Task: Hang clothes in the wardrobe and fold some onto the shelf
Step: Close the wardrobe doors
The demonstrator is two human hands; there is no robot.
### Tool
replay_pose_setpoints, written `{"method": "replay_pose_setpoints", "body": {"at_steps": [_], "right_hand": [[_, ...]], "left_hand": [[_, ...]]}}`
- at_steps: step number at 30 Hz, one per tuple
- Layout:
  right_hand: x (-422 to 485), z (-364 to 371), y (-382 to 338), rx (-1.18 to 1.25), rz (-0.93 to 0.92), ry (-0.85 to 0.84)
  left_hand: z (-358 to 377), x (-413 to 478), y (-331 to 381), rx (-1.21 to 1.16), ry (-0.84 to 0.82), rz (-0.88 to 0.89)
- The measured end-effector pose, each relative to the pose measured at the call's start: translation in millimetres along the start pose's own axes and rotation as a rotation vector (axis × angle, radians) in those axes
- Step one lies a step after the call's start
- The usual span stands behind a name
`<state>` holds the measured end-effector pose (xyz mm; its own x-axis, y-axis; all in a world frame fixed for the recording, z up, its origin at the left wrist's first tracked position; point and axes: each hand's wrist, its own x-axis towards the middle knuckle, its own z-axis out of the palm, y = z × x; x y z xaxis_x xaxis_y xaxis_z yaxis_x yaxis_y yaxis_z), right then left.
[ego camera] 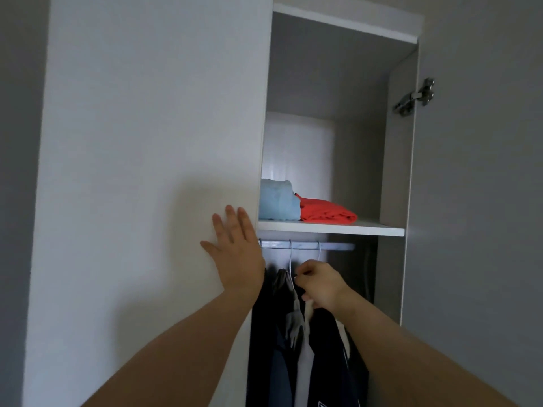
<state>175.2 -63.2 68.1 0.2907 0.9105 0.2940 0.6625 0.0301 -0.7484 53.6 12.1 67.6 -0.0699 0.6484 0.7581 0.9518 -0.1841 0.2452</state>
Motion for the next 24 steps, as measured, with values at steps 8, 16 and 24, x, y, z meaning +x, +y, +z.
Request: {"method": "replay_pose_setpoints", "body": {"at_steps": [8,16,24], "right_hand": [[46.7,17.6,20.3,0.04,-0.012,-0.047],[54.8,23.9,27.3,-0.042,0.081,-0.002],[31.9,7.3,6.0,-0.052,0.181,0.172]], "left_hand": [[41.3,27.0,9.1,0.037,0.01,-0.027],[57.4,37.3,8.6,-0.021,-0.03,0.007],[31.8,32.2,0.4,-0.273,-0.093,0.256]]}}
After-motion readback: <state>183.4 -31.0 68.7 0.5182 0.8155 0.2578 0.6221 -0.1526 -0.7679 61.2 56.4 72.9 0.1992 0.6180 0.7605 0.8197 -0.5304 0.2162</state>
